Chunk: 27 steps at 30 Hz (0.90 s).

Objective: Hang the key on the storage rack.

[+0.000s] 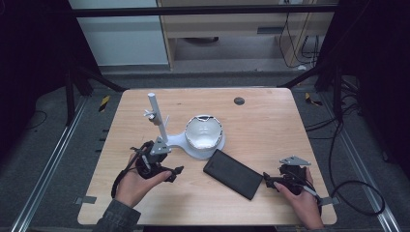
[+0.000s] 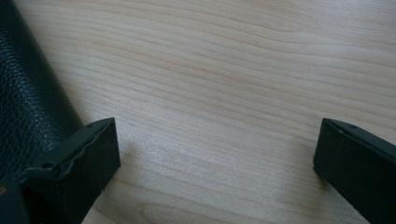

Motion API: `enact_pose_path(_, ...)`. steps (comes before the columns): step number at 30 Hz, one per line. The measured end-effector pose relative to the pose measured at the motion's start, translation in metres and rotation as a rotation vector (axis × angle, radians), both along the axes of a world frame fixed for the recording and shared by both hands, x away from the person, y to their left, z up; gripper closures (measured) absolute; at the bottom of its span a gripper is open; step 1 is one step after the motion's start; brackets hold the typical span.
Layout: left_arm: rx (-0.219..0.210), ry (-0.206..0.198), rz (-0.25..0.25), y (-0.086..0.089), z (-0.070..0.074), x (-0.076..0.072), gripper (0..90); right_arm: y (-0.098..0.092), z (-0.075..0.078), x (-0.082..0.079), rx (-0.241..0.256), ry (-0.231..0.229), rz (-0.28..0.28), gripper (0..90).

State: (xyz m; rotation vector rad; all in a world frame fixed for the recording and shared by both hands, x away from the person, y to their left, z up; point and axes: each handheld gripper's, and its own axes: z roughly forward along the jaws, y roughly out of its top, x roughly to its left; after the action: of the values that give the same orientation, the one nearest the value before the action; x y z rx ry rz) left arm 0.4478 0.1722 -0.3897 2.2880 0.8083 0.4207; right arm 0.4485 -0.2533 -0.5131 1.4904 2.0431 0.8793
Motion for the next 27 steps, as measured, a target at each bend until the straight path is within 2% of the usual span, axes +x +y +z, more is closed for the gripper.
enact_pose_path(5,0.012,0.017,-0.028,-0.012,-0.016,-0.002,29.9,0.0,0.0,0.0,0.0,0.0,0.0,0.7)
enact_pose_path(8,0.009,0.03,-0.041,-0.02,-0.024,-0.002,38.9,0.0,0.0,0.0,0.0,0.0,0.0,0.7)
enact_pose_path(12,0.015,0.045,-0.07,-0.03,-0.034,0.0,56.4,0.0,0.0,0.0,0.0,0.0,0.0,0.7)
enact_pose_path(16,0.026,0.078,-0.097,-0.039,-0.044,0.003,68.9,0.0,0.0,0.0,0.0,0.0,0.0,0.7)
enact_pose_path(27,0.064,0.096,-0.122,-0.059,-0.058,0.01,88.9,0.0,0.0,0.0,0.0,0.0,-0.001,0.7)
